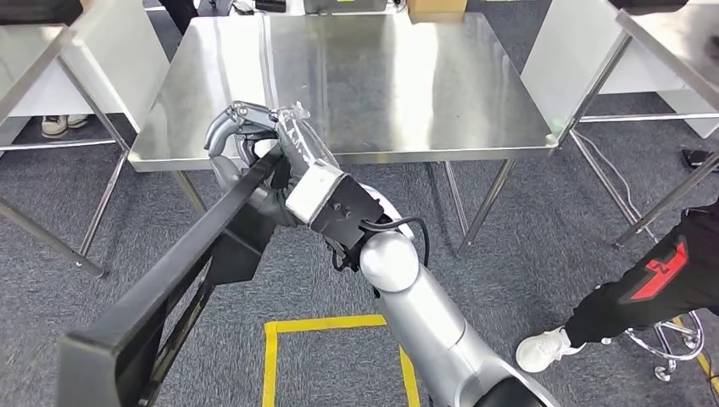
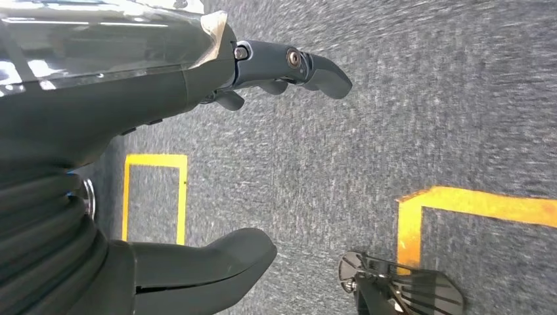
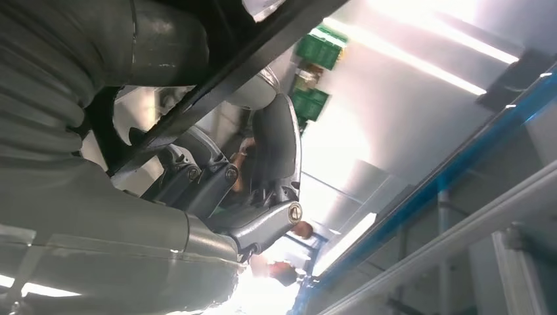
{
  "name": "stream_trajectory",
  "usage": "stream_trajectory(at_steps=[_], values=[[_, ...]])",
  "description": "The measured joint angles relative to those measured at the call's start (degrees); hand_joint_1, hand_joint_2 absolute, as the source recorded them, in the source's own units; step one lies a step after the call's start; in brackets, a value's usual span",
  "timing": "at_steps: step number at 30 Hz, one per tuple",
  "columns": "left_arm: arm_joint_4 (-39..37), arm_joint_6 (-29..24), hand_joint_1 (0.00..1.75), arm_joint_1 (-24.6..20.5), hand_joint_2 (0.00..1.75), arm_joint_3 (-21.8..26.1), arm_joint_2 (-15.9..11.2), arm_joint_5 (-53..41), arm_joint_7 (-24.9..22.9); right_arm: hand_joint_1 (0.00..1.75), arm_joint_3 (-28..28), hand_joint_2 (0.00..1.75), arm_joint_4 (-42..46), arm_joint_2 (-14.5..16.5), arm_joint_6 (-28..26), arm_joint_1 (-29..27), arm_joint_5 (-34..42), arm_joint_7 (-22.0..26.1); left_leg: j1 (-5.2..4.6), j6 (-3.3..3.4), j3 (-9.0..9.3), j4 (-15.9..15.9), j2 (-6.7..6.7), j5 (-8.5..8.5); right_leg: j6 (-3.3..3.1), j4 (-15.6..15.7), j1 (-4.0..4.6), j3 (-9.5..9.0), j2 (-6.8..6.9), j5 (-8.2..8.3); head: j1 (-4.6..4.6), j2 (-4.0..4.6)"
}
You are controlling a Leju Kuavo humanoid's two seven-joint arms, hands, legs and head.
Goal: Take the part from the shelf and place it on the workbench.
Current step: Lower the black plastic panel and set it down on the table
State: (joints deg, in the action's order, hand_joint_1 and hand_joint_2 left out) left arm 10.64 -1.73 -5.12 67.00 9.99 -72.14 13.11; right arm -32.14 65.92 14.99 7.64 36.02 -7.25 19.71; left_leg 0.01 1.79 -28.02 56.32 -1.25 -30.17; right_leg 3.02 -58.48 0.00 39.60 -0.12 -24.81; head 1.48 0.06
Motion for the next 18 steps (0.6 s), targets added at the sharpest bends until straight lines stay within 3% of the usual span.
stream_trajectory(at_steps=[2, 4, 6, 7, 9, 10, 11, 12, 14, 15, 16, 18], values=[[0.0, 0.0, 0.0, -0.1, 1.75, 0.0, 0.1, 0.1, 0.0, 1.75, 0.0, 1.75, 0.1, 0.3, 0.0, 0.3, 0.0, 0.0, -0.03, -0.63, 1.17, 0.8, 0.02, -0.52, -1.54, 1.2, 0.09, -1.47, -0.09, 1.83, -0.07, -0.01], [0.0, 0.0, 0.0, -0.2, 1.75, 0.0, 0.1, 0.1, 0.0, 1.75, 0.0, 1.75, 0.1, 0.7, 0.1, 0.5, 0.0, 0.1, 0.05, -1.08, 0.35, 4.6, 0.3, -0.02, -3.05, 1.5, -0.21, -3.23, -0.23, 2.3, -0.15, -0.01], [0.0, 0.0, 0.0, -0.3, 1.75, 0.0, 0.2, 0.1, 0.0, 1.75, 0.0, 1.75, 0.1, 0.9, 0.1, 0.6, 0.0, 0.0, 0.26, -1.6, -3.55, 10.9, 0.64, -0.46, -4.05, 1.4, -0.32, -4.85, -0.15, 1.57, -0.27, 0.0], [0.0, 0.0, 0.0, -0.4, 1.75, 0.0, 0.2, 0.1, 0.0, 1.75, 0.0, 1.75, 0.1, 1.0, 0.1, 0.6, 0.0, 0.0, 0.39, -1.87, -6.1, 14.0, 0.75, -1.71, -4.31, 1.4, -0.29, -5.52, -0.16, 0.9, -0.34, 0.01], [0.0, 0.1, 0.0, -0.3, 1.75, 0.0, 0.2, 0.1, 0.0, 1.75, 0.0, 1.75, 0.1, 1.1, 0.1, 0.5, 0.0, -0.1, 0.62, -2.31, -10.08, 16.4, 0.82, -5.3, -4.29, 1.4, -0.26, -6.89, -0.4, -0.52, -0.37, 0.01], [0.0, 0.1, 0.0, -0.3, 1.75, 0.0, 0.2, 0.2, 0.0, 1.75, 0.0, 1.75, 0.1, 1.1, 0.1, 0.5, 0.0, -0.1, 0.69, -2.4, -11.09, 15.7, 0.84, -6.29, -4.21, 1.4, -0.26, -7.75, -0.52, -1.3, -0.36, 0.01], [0.0, 0.1, 0.0, -0.3, 1.75, 0.0, 0.2, 0.2, 0.0, 1.75, 0.0, 1.75, 0.1, 1.2, 0.1, 0.5, 0.0, -0.2, 0.75, -2.42, -11.42, 13.7, 0.89, -5.82, -4.07, 1.4, -0.3, -8.79, -0.61, -2.15, -0.37, 0.01], [0.0, 0.1, 0.0, -0.2, 1.75, 0.0, 0.2, 0.2, 0.1, 1.75, 0.0, 1.75, 0.1, 1.3, 0.1, 0.5, -0.1, -0.2, 0.78, -2.38, -11.26, 10.5, 0.98, -3.56, -3.89, 1.4, -0.34, -9.91, -0.63, -3.08, -0.37, 0.01], [0.0, 0.1, 0.0, -0.1, 1.75, 0.0, 0.2, 0.3, 0.2, 1.75, -0.1, 1.75, 0.1, 1.4, 0.1, 0.5, -0.2, -0.3, 0.64, -1.94, -10.5, 4.4, 1.41, 3.92, -3.33, 1.5, -0.23, -11.75, -0.66, -4.78, -0.39, 0.01], [0.0, 0.2, 0.0, -0.1, 1.75, 0.0, 0.2, 0.3, 0.3, 1.75, -0.1, 1.75, 0.0, 1.5, 0.1, 0.5, -0.3, -0.4, 0.43, -1.58, -10.14, 2.7, 1.55, 6.66, -3.0, 1.7, -0.12, -12.23, -0.65, -5.39, -0.36, 0.01], [0.0, 0.2, 0.0, -0.1, 1.75, 0.0, 0.3, 0.4, 0.3, 1.75, -0.1, 1.75, 0.0, 1.6, 0.1, 0.5, -0.4, -0.5, 0.22, -1.12, -9.93, 2.0, 1.64, 7.95, -2.63, 1.8, -0.01, -12.52, -0.65, -5.67, -0.35, 0.0], [0.0, 0.2, 0.0, -0.2, 1.75, 0.0, 0.3, 0.5, 0.5, 1.75, -0.2, 1.75, 0.1, 1.9, 0.1, 0.6, -0.6, -0.6, 0.03, -0.2, -9.0, 1.3, 1.5, 7.3, -1.78, 1.3, 0.0, -12.39, -0.59, -5.43, -0.28, -0.01]])
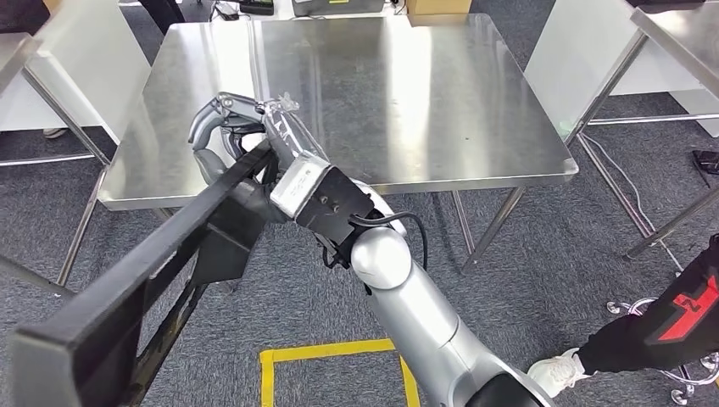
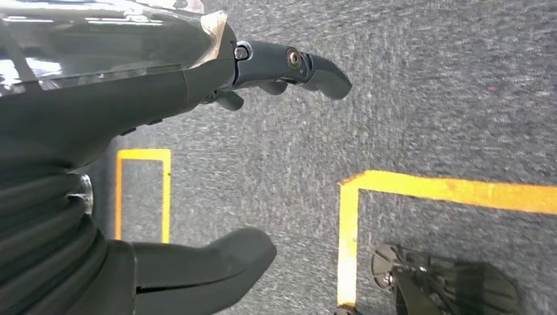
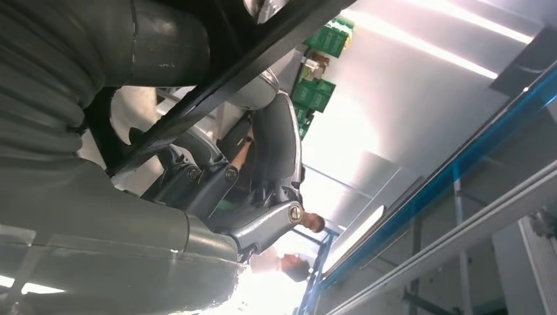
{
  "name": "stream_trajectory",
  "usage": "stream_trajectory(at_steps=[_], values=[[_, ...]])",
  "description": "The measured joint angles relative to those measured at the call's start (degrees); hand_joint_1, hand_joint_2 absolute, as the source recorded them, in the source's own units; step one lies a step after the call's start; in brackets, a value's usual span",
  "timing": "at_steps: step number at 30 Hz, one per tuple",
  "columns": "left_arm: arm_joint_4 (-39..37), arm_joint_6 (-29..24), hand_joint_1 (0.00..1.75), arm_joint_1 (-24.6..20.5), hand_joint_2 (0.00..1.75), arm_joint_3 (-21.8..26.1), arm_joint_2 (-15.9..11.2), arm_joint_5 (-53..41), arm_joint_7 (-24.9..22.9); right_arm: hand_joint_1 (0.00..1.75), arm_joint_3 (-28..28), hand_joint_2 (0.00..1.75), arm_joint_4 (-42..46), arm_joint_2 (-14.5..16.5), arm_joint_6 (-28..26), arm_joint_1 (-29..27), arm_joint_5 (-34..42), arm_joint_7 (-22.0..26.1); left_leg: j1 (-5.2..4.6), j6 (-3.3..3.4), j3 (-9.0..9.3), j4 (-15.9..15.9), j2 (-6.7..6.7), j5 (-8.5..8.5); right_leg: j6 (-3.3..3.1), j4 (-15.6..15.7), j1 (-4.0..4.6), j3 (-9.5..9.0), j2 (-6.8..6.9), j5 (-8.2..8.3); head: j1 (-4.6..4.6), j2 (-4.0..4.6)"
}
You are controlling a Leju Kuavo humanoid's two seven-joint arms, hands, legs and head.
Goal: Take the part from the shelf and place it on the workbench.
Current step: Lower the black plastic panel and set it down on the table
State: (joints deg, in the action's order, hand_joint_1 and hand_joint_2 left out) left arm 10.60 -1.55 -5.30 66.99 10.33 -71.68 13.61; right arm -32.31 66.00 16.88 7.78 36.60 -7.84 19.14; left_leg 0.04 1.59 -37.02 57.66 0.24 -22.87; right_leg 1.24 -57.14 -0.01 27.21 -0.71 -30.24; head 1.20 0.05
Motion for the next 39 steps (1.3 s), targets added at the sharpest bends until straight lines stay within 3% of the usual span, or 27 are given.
stream_trajectory(at_steps=[2, 4, 5, 6, 7, 8, 9, 11, 12, 13, 15, 17, 19, 21, 22, 23, 24, 27, 28, 29, 31, 33, 34, 36, 37, 38, 39], values=[[0.0, 0.0, 0.0, 0.0, 1.75, 0.0, 0.0, 0.0, 0.2, 1.75, 0.0, 1.75, 0.0, 0.1, 0.0, 0.0, -0.1, 0.0, 0.11, 0.85, 1.44, -0.8, -0.2, -0.62, 0.65, -4.6, -0.03, 2.65, 0.07, 1.0, 0.07, 0.01], [0.0, 0.0, 0.0, 0.0, 1.75, 0.0, 0.0, 0.0, 0.3, 1.75, -0.1, 1.75, -0.1, -0.2, 0.0, -0.1, -0.1, 0.0, 0.1, 1.37, 2.96, -1.4, -0.42, -1.57, 0.49, -12.3, 0.0, 8.28, 0.1, 0.46, 0.14, 0.01], [0.0, 0.0, 0.0, 0.0, 1.75, 0.0, 0.0, 0.0, 0.3, 1.75, -0.1, 1.75, -0.1, -0.3, 0.0, -0.3, -0.2, 0.0, 0.04, 1.49, 3.73, -1.5, -0.55, -2.22, 0.15, -15.4, 0.02, 11.14, 0.1, -0.89, 0.14, 0.01], [0.0, 0.0, 0.0, 0.1, 1.75, 0.0, 0.0, 0.0, 0.4, 1.75, -0.1, 1.75, -0.2, -0.5, 0.0, -0.4, -0.2, -0.1, -0.02, 1.51, 4.66, -1.6, -0.7, -2.98, -0.21, -17.0, 0.04, 13.44, 0.1, -2.52, 0.14, 0.01], [0.0, 0.0, 0.0, 0.1, 1.75, 0.0, 0.0, 0.0, 0.4, 1.75, -0.1, 1.75, -0.3, -0.6, 0.0, -0.5, -0.3, -0.1, -0.07, 1.52, 5.71, -1.6, -0.86, -3.81, -0.44, -17.0, 0.05, 14.89, 0.1, -3.81, 0.15, 0.02], [0.0, 0.0, 0.0, 0.1, 1.75, 0.0, 0.0, 0.1, 0.4, 1.75, -0.1, 1.75, -0.4, -0.6, 0.0, -0.5, -0.3, -0.1, -0.15, 1.5, 6.91, -1.6, -1.01, -4.71, -0.37, -15.2, 0.05, 15.44, 0.11, -4.03, 0.16, 0.02], [0.0, 0.0, 0.0, 0.2, 1.75, 0.0, 0.0, 0.1, 0.5, 1.75, -0.1, 1.75, -0.4, -0.7, 0.0, -0.5, -0.3, -0.1, -0.24, 1.46, 8.19, -1.6, -1.13, -5.66, 0.03, -12.3, 0.05, 15.35, 0.11, -2.76, 0.17, 0.02], [0.0, 0.0, 0.0, 0.2, 1.75, 0.0, 0.1, 0.0, 0.5, 1.75, -0.1, 1.75, -0.6, -0.9, 0.0, -0.5, -0.4, -0.1, -0.47, 1.28, 10.38, -1.6, -1.36, -7.66, 1.24, -4.7, 0.16, 14.4, 0.26, 4.05, 0.16, 0.01], [0.0, 0.0, 0.0, 0.2, 1.75, 0.0, 0.1, 0.0, 0.5, 1.75, -0.1, 1.75, -0.6, -1.0, 0.0, -0.4, -0.4, -0.1, -0.59, 1.08, 11.18, -1.6, -1.41, -8.7, 1.34, -2.0, 0.32, 13.76, 0.36, 7.18, 0.11, 0.01], [0.0, 0.0, 0.0, 0.2, 1.75, 0.0, 0.2, 0.0, 0.6, 1.75, -0.1, 1.75, -0.6, -1.0, 0.0, -0.4, -0.5, -0.2, -0.67, 0.84, 12.09, -1.6, -1.44, -9.47, 1.03, -0.4, 0.46, 13.18, 0.42, 9.38, 0.05, 0.01], [0.0, 0.0, 0.0, 0.0, 1.75, 0.0, 0.2, -0.2, 0.6, 1.75, -0.1, 1.75, -0.6, -0.7, -0.1, -0.1, -0.7, -0.4, -0.62, 0.4, 13.25, -0.9, -1.34, -10.21, -0.56, 0.1, 0.49, 11.78, 0.3, 9.76, -0.03, 0.01], [0.0, 0.0, 0.0, -0.4, 1.75, 0.0, 0.2, -0.2, 0.7, 1.75, 0.0, 1.75, -0.5, -0.3, -0.2, 0.3, -0.9, -0.4, -0.37, -0.07, 11.84, 3.0, -1.13, -9.52, -1.91, 0.2, 0.25, 10.28, 0.14, 9.09, -0.04, 0.0], [0.0, 0.0, 0.0, -0.6, 1.75, -0.1, 0.3, -0.2, 0.8, 1.75, 0.0, 1.75, -0.5, -0.1, -0.2, 0.3, -1.2, -0.4, -0.05, -0.71, 7.26, 9.8, -0.86, -10.0, -2.65, 0.2, 0.17, 8.91, 0.1, 7.98, -0.06, 0.0], [0.0, 0.1, 0.0, -0.4, 1.75, -0.2, 0.3, -0.2, 0.8, 1.75, 0.0, 1.75, -0.5, -0.1, -0.2, 0.1, -1.4, -0.4, 0.36, -1.39, 2.2, 14.4, -0.74, -13.88, -2.73, 0.2, 0.13, 7.51, -0.09, 6.57, -0.1, -0.01], [0.0, 0.1, 0.0, -0.3, 1.75, -0.2, 0.2, -0.3, 0.8, 1.75, 0.0, 1.75, -0.5, -0.1, -0.2, 0.0, -1.4, -0.4, 0.55, -1.67, 0.39, 14.7, -0.7, -15.91, -2.63, 0.2, 0.07, 6.59, -0.23, 5.75, -0.12, -0.01], [0.0, 0.1, 0.0, -0.3, 1.75, -0.3, 0.2, -0.3, 0.8, 1.75, 0.0, 1.75, -0.5, -0.1, -0.2, -0.1, -1.5, -0.5, 0.73, -1.88, -0.73, 13.5, -0.67, -16.73, -2.49, 0.2, -0.02, 5.5, -0.34, 4.87, -0.12, -0.01], [0.0, 0.1, 0.0, -0.2, 1.75, -0.3, 0.1, -0.3, 0.8, 1.75, 0.0, 1.75, -0.5, -0.1, -0.2, -0.1, -1.5, -0.5, 0.89, -2.02, -1.21, 11.1, -0.59, -15.6, -2.3, 0.2, -0.13, 4.34, -0.38, 3.97, -0.11, -0.01], [0.0, 0.3, 0.0, 0.0, 1.75, -0.4, 0.0, -0.3, 0.8, 1.75, 0.0, 1.75, -0.6, 0.0, -0.3, 0.0, -1.9, -0.5, 1.01, -1.81, -1.01, 2.7, -0.05, -4.14, -1.42, 0.1, -0.08, 1.83, -0.43, 1.4, -0.13, 0.0], [0.0, 0.3, 0.0, 0.0, 1.75, -0.4, 0.0, -0.3, 0.8, 1.75, 0.0, 1.75, -0.7, 0.0, -0.3, 0.0, -2.0, -0.6, 0.88, -1.4, -0.75, 1.4, 0.07, -1.57, -0.95, 0.0, 0.06, 1.27, -0.49, 0.84, -0.12, 0.01], [0.0, 0.4, 0.0, 0.0, 1.75, -0.4, 0.0, -0.3, 0.8, 1.75, 0.0, 1.75, -0.8, 0.1, -0.4, 0.1, -2.1, -0.6, 0.7, -0.89, -0.52, 1.2, 0.13, -0.76, -0.42, -0.2, 0.18, 0.82, -0.56, 0.59, -0.1, 0.01], [0.0, 0.4, 0.0, -0.2, 1.75, -0.4, 0.1, -0.4, 0.8, 1.75, 0.1, 1.75, -0.8, 0.2, -0.5, 0.3, -2.3, -0.7, 0.63, -0.07, 0.37, 0.9, -0.06, -0.94, 0.44, -1.5, 0.17, 1.11, -0.43, 0.63, 0.01, 0.01], [0.0, 0.4, 0.0, -0.3, 1.75, -0.4, 0.1, -0.4, 0.8, 1.75, 0.2, 1.75, -0.8, 0.2, -0.5, 0.6, -2.3, -0.6, 0.74, 0.59, 1.16, 0.6, -0.2, -1.28, 0.75, -6.1, 0.03, 4.17, -0.1, 0.7, 0.15, 0.0], [0.0, 0.4, 0.0, -0.3, 1.75, -0.5, 0.1, -0.4, 0.8, 1.75, 0.2, 1.75, -0.9, 0.1, -0.5, 0.6, -2.3, -0.6, 0.74, 0.88, 1.48, 0.5, -0.26, -1.57, 0.72, -9.6, -0.04, 6.67, 0.05, 0.11, 0.23, 0.01], [0.0, 0.4, 0.0, -0.4, 1.75, -0.5, 0.0, -0.6, 0.8, 1.75, 0.3, 1.75, -1.1, -0.1, -0.6, 0.6, -2.4, -0.7, 0.67, 1.24, 2.1, 0.5, -0.42, -2.31, 0.42, -15.6, -0.03, 11.66, 0.09, -2.57, 0.28, 0.01], [0.0, 0.3, 0.0, -0.3, 1.75, -0.5, 0.1, -0.8, 0.8, 1.75, 0.3, 1.75, -1.2, -0.2, -0.7, 0.6, -2.5, -0.7, 0.62, 1.31, 2.53, 0.5, -0.55, -2.75, 0.35, -16.8, -0.02, 13.35, 0.1, -3.73, 0.29, 0.01], [0.0, 0.2, 0.0, -0.3, 1.75, -0.5, 0.1, -0.9, 0.9, 1.75, 0.3, 1.75, -1.3, -0.3, -0.9, 0.6, -2.8, -0.7, 0.57, 1.31, 3.06, 0.5, -0.66, -3.22, 0.49, -16.2, -0.01, 14.13, 0.1, -3.87, 0.29, 0.0], [0.0, 0.1, 0.0, -0.3, 1.75, -0.5, 0.1, -1.0, 0.9, 1.75, 0.3, 1.75, -1.4, -0.4, -1.2, 0.6, -3.1, -0.8, 0.52, 1.27, 3.69, 0.5, -0.77, -3.69, 0.86, -13.9, -0.01, 14.0, 0.1, -2.72, 0.29, 0.01]])
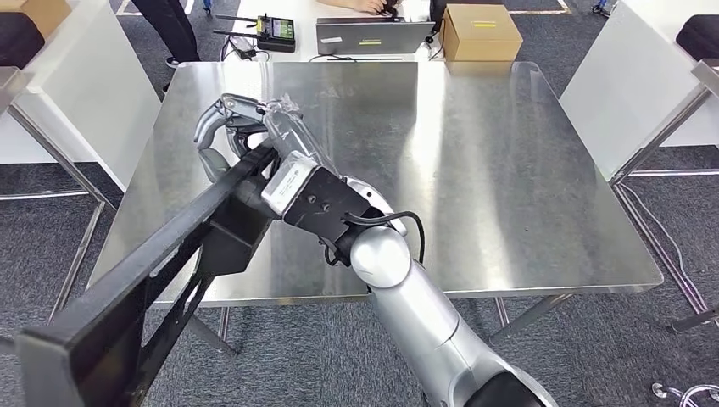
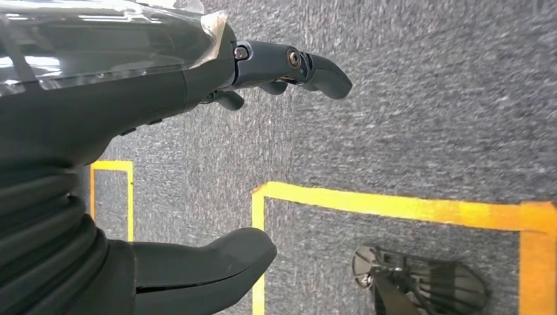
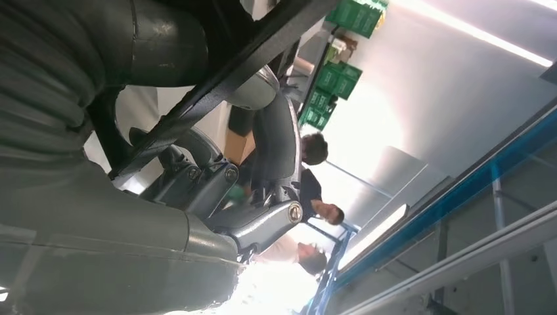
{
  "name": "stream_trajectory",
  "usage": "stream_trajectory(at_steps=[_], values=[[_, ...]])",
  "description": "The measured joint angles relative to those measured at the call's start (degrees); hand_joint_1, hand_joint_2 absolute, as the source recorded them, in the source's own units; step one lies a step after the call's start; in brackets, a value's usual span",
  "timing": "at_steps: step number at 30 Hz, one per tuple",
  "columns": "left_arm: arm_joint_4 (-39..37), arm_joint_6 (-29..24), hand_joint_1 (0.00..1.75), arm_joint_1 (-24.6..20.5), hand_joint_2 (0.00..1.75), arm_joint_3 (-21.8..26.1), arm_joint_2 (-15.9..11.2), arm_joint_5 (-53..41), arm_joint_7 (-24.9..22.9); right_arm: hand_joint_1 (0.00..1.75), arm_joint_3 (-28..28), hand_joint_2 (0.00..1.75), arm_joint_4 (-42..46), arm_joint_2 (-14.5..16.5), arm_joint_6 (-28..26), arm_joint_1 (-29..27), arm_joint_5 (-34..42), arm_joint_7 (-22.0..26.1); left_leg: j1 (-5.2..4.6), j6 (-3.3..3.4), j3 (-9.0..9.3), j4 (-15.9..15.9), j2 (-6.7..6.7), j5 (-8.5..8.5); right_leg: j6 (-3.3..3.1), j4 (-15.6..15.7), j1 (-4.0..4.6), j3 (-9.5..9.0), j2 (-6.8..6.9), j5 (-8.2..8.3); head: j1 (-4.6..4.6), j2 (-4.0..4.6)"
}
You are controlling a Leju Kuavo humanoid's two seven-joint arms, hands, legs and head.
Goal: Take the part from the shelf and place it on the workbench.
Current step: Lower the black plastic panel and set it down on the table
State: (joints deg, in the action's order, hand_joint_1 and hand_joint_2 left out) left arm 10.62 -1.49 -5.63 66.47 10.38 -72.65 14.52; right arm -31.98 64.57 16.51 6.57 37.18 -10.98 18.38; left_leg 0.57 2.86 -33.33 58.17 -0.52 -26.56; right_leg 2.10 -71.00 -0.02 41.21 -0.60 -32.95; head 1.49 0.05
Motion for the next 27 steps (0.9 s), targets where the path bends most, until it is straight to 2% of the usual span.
stream_trajectory(at_steps=[2, 3, 4, 5, 6, 8, 10, 13, 17, 21, 27], values=[[0.0, -0.2, 0.0, 0.0, 1.75, -0.1, 0.0, -0.2, -0.1, 1.75, 0.0, 1.75, -0.2, -0.1, -0.7, 0.0, -0.8, -0.3, -0.11, -0.2, 1.2, 0.0, -0.14, -0.97, 0.73, 7.7, 0.15, -1.97, 0.07, 5.28, -0.01, 0.0], [0.0, -0.3, 0.0, 0.0, 1.75, -0.1, 0.0, -0.2, -0.1, 1.75, 0.0, 1.75, -0.2, -0.1, -1.0, 0.1, -1.2, -0.5, -0.19, -0.42, 1.58, 0.0, -0.21, -1.39, 0.5, 10.7, 0.28, -2.87, 0.16, 7.34, -0.02, 0.0], [0.0, -0.4, 0.0, -0.1, 1.75, -0.2, 0.1, -0.2, -0.2, 1.75, 0.0, 1.75, -0.4, 0.0, -1.4, 0.1, -1.7, -0.9, -0.26, -0.72, 1.78, -0.1, -0.27, -1.77, -0.03, 12.6, 0.46, -3.57, 0.21, 8.86, -0.03, 0.0], [0.0, -0.6, 0.0, -0.1, 1.75, -0.2, 0.2, -0.2, -0.3, 1.75, 0.0, 1.75, -0.5, 0.0, -1.9, 0.2, -2.3, -1.3, -0.34, -1.02, 1.99, 0.0, -0.3, -1.93, -0.76, 13.4, 0.55, -3.9, 0.22, 9.57, -0.03, -0.01], [0.0, -0.7, 0.0, -0.1, 1.75, -0.3, 0.2, -0.2, -0.4, 1.75, 0.0, 1.75, -0.6, 0.2, -2.4, 0.2, -3.0, -1.8, -0.41, -1.13, 2.09, 0.0, -0.29, -2.12, -1.17, 13.6, 0.54, -4.29, 0.19, 9.8, -0.01, -0.01], [0.0, -1.1, 0.0, -0.1, 1.75, -0.3, 0.2, -0.2, -0.5, 1.75, 0.0, 1.75, -1.0, 0.5, -3.7, 0.6, -4.5, -2.5, -0.47, -0.31, 2.63, -0.2, -0.12, -2.39, -1.23, 13.9, 0.44, -4.92, 0.06, 10.48, -0.05, -0.01], [0.0, -1.2, 0.0, -0.2, 1.75, -0.3, 0.2, -0.2, -0.5, 1.75, -0.1, 1.75, -1.5, 0.7, -5.4, 1.2, -6.4, -2.9, -0.44, 0.5, 3.05, -0.7, 0.05, -2.68, -1.24, 13.9, 0.52, -5.17, -0.05, 10.38, -0.1, -0.01], [0.0, -1.3, 0.0, -0.2, 1.75, -0.3, 0.3, -0.2, -0.5, 1.75, -0.3, 1.75, -2.7, 0.9, -8.6, 2.0, -9.9, -3.6, -0.42, 0.36, 3.28, -1.3, 0.15, -2.74, -1.6, 13.9, 0.61, -5.2, -0.15, 10.14, -0.09, -0.01], [0.0, -1.4, 0.0, -0.2, 1.75, -0.4, 0.3, -0.2, -0.9, 1.75, -0.6, 1.75, -7.3, 1.3, -12.9, 4.5, -15.3, -5.1, -0.41, -0.57, 3.45, -1.6, 0.25, -2.7, -1.79, 13.9, 0.68, -5.21, -0.19, 10.05, -0.09, -0.01], [0.0, -1.7, 0.0, -0.2, 1.75, -0.5, 0.4, -0.6, -1.3, 1.75, -0.5, 1.75, -15.6, 1.8, -21.0, 7.8, -25.7, -7.8, -0.39, -1.22, 3.46, -1.7, 0.26, -2.55, -1.84, 13.9, 0.74, -5.23, -0.16, 10.09, -0.09, -0.01], [0.0, -2.3, 0.0, 0.0, 1.75, -1.0, 0.8, -1.4, -2.2, 1.75, 0.3, 1.75, -29.5, 1.1, -26.4, 12.6, -37.3, -15.7, -0.53, -1.42, 3.52, -1.6, 0.26, -2.44, -2.0, 13.9, 0.64, -5.3, -0.13, 10.22, -0.08, -0.01]])
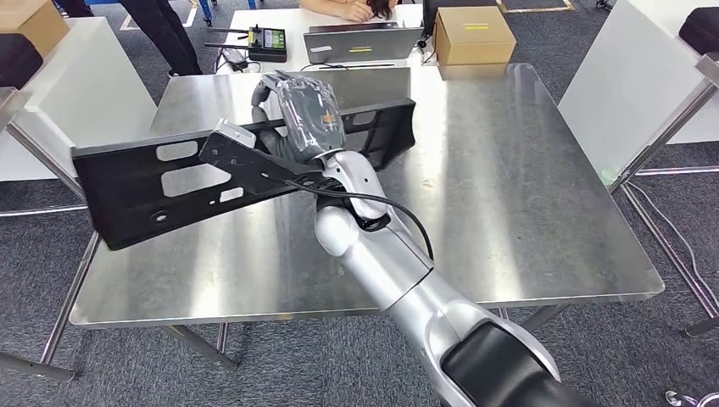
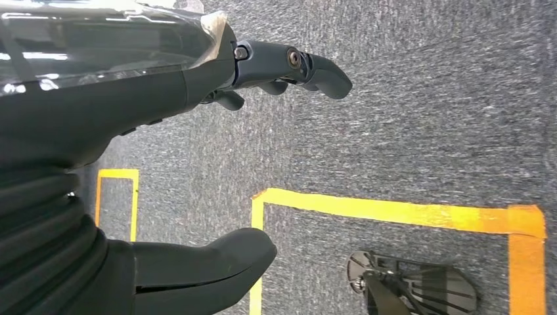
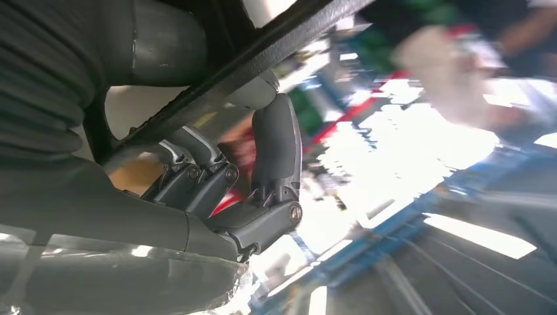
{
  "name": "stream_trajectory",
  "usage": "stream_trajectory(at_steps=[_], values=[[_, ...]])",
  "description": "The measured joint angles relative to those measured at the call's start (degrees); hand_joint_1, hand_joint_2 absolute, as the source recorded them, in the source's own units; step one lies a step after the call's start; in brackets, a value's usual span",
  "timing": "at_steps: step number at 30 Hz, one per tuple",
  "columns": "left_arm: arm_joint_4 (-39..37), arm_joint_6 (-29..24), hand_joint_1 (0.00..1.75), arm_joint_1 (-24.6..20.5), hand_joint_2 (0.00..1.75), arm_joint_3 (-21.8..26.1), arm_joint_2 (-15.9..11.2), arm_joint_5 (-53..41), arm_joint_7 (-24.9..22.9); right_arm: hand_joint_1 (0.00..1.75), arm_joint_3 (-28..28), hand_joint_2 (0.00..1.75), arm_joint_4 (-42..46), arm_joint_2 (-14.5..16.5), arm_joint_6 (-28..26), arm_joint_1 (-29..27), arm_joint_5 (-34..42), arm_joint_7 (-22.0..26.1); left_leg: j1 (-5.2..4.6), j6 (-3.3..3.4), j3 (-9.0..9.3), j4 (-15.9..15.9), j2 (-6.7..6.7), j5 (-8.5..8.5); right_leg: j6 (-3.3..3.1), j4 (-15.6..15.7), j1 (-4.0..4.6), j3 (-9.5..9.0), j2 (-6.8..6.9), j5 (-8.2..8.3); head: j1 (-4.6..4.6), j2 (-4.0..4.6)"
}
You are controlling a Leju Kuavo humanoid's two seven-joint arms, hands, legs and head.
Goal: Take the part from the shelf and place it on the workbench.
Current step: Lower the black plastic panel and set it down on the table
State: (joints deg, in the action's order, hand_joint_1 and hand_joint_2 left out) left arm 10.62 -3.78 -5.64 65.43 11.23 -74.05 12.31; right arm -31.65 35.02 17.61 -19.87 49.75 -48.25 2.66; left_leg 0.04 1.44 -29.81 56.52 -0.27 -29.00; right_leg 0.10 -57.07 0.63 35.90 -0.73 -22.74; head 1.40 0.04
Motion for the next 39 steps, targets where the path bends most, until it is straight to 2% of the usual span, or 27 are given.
stream_trajectory(at_steps=[6, 11, 15, 25, 39], values=[[0.0, -0.6, 0.0, 0.2, 1.75, -0.5, 0.1, -0.4, -0.5, 1.75, 0.7, 1.75, -10.0, -2.8, 0.7, 2.4, -6.8, -8.8, -0.16, 0.03, 0.04, 0.1, -0.01, 0.01, 0.05, 0.0, -0.14, -0.02, 0.02, 0.03, -0.01, 0.01], [0.0, -0.7, 0.0, 0.2, 1.75, -0.7, 0.0, -0.3, 0.2, 1.75, 1.6, 1.75, -14.4, -6.3, 3.0, 3.3, -9.1, -16.4, -0.22, 0.11, 0.01, 0.1, -0.02, -0.05, 0.07, 0.0, -0.21, -0.01, 0.05, 0.01, 0.0, 0.0], [0.0, -0.6, 0.0, 0.3, 1.75, -0.7, -0.3, 0.0, 0.5, 1.75, 2.7, 1.75, -16.4, -9.0, 4.4, 3.4, -9.5, -20.3, -0.28, 0.2, 0.0, 0.1, -0.02, -0.11, 0.07, 0.1, -0.26, 0.0, 0.04, 0.01, -0.01, 0.0], [0.0, -1.4, 0.0, 0.3, 1.75, -0.6, -0.4, 0.9, 0.3, 1.75, 5.8, 1.75, -18.9, -13.1, 7.2, 3.4, -9.8, -25.4, -0.28, 0.21, -0.03, 0.1, -0.01, -0.12, 0.07, 0.1, -0.26, 0.01, 0.02, 0.01, -0.01, 0.0], [0.0, -0.8, 0.0, 0.2, 1.75, -0.6, -0.4, 1.0, 1.1, 1.75, 7.7, 1.75, -19.6, -15.1, 8.1, 3.7, -11.8, -27.8, -0.28, 0.21, 0.0, 0.1, -0.01, -0.11, 0.07, 0.1, -0.26, 0.01, 0.02, 0.01, -0.01, 0.0]])
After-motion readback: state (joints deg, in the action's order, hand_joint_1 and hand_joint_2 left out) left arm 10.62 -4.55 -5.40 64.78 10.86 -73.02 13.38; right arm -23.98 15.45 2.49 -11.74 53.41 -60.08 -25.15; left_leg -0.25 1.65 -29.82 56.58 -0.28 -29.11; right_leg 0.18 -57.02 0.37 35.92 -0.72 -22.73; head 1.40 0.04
